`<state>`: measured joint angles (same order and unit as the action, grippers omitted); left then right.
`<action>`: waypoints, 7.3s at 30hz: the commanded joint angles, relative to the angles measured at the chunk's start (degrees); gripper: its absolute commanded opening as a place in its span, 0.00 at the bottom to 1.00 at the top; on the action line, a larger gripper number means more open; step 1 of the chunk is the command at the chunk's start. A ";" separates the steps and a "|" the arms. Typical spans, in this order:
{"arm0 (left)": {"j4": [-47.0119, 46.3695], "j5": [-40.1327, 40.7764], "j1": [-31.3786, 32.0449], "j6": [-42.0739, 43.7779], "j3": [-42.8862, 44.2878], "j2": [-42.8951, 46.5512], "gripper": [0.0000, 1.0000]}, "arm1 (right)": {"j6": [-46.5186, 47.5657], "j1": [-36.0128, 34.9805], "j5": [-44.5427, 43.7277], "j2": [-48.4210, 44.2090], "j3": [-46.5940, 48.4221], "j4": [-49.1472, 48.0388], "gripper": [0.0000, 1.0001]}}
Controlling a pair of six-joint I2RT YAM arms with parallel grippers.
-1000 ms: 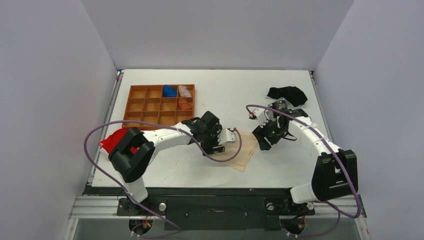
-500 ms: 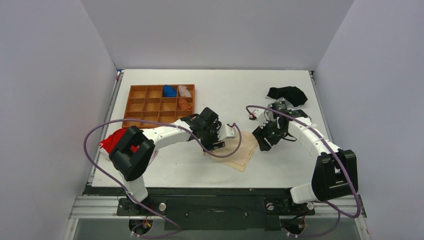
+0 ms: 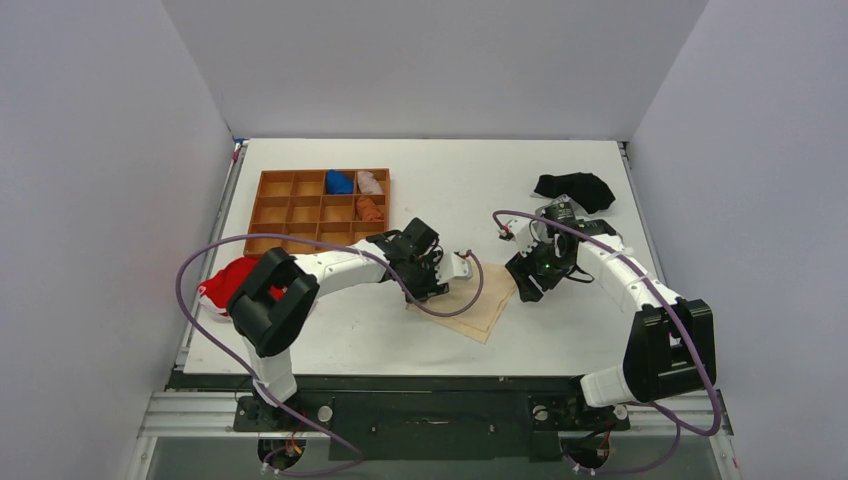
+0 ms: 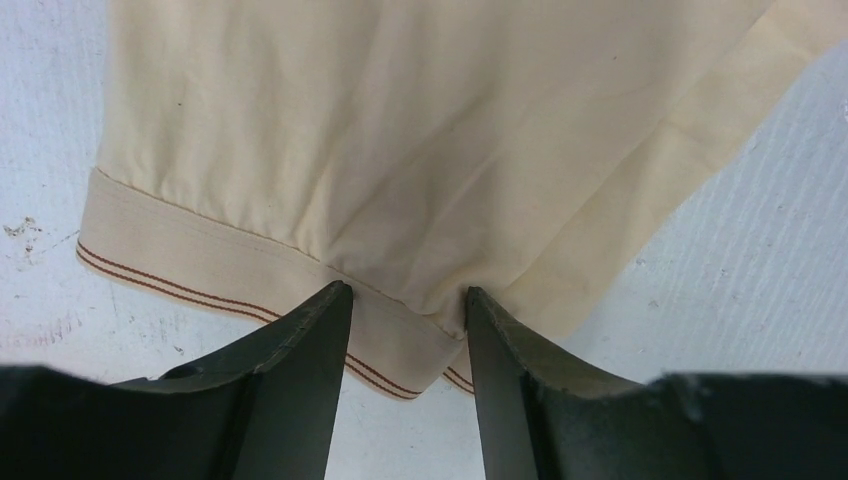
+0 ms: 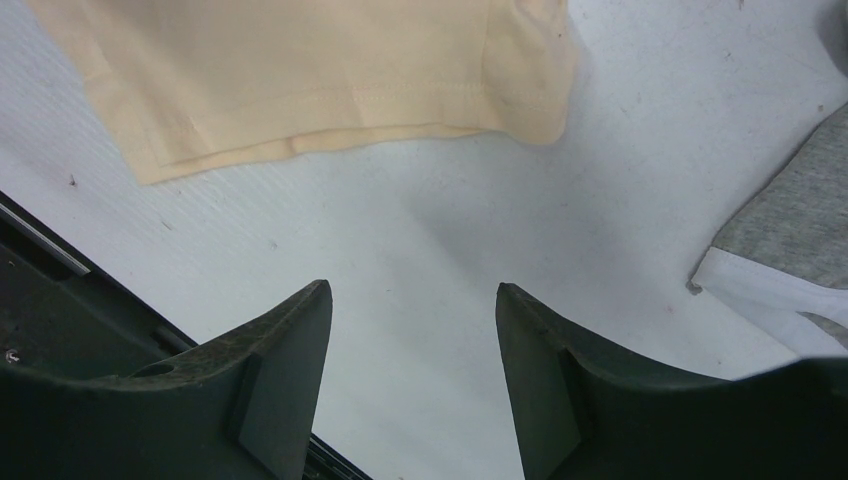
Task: Roll the underwear
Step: Fold the underwear at the center of the board.
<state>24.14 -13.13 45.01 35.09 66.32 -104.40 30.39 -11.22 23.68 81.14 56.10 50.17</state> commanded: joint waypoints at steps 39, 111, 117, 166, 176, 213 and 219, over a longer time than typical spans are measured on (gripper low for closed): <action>16.04 0.78 7.02 -4.90 7.03 2.31 0.00 | 0.36 0.61 1.47 0.10 0.08 -0.11 0.57; -1.27 8.78 14.22 -4.95 -13.55 9.39 0.25 | 3.22 0.60 3.99 1.07 -0.40 3.24 0.56; 4.30 1.07 11.69 -6.11 -9.72 8.18 0.00 | 5.77 0.63 7.47 -1.01 -1.04 3.11 0.56; 42.76 -38.55 -9.55 -1.61 29.33 -23.38 0.00 | 3.11 -32.81 -8.69 -8.82 -14.44 -12.96 0.54; 42.88 -38.64 -9.68 -1.78 29.40 -23.99 0.00 | 1.14 -36.37 -12.21 -5.86 -14.55 -14.87 0.54; 46.91 -39.45 -9.77 1.44 19.98 -15.35 0.00 | 6.35 -36.26 -3.40 -4.53 -2.44 6.42 0.00; 51.47 -40.06 -10.12 2.91 21.10 -13.57 0.00 | 10.90 -32.85 0.83 -2.37 3.87 14.63 0.00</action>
<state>71.16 -50.37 35.53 35.29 86.13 -121.47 37.19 -46.54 19.81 78.50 56.18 56.01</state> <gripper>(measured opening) 0.058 0.018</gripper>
